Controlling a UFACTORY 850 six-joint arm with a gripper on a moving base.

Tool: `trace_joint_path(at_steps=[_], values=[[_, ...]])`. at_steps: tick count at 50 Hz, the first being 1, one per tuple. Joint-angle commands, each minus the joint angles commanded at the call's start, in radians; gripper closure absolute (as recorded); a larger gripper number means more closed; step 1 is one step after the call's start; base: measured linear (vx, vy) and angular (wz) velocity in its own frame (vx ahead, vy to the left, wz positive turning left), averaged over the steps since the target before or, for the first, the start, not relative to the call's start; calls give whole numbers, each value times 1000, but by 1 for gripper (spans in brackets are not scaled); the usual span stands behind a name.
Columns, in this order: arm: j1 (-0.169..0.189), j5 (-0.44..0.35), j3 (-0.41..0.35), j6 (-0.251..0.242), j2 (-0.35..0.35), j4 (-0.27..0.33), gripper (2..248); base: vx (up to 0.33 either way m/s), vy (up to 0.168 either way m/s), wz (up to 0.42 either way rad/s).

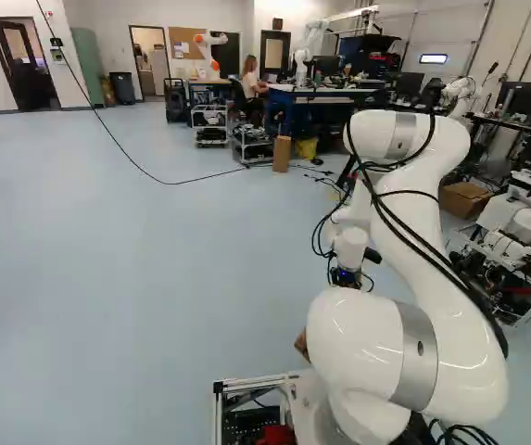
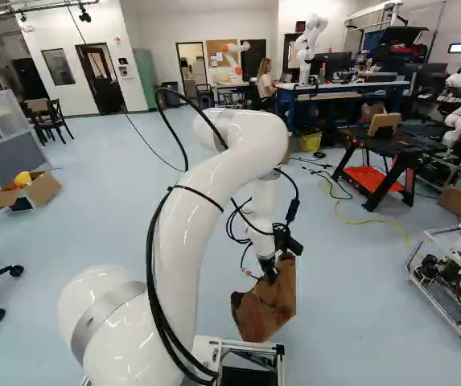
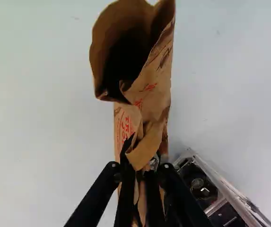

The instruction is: Pick up the grocery bag from the ground

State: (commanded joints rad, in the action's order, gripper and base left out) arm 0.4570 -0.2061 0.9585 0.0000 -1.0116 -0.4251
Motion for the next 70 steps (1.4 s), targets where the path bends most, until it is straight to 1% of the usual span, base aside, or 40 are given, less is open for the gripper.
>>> trace_joint_path(at_steps=[43, 70], values=[[-54, -2, -216, 0, 212, 0, 227, 0, 0, 0], [-94, -86, -352, 0, 359, 0, 227, 0, 0, 0]])
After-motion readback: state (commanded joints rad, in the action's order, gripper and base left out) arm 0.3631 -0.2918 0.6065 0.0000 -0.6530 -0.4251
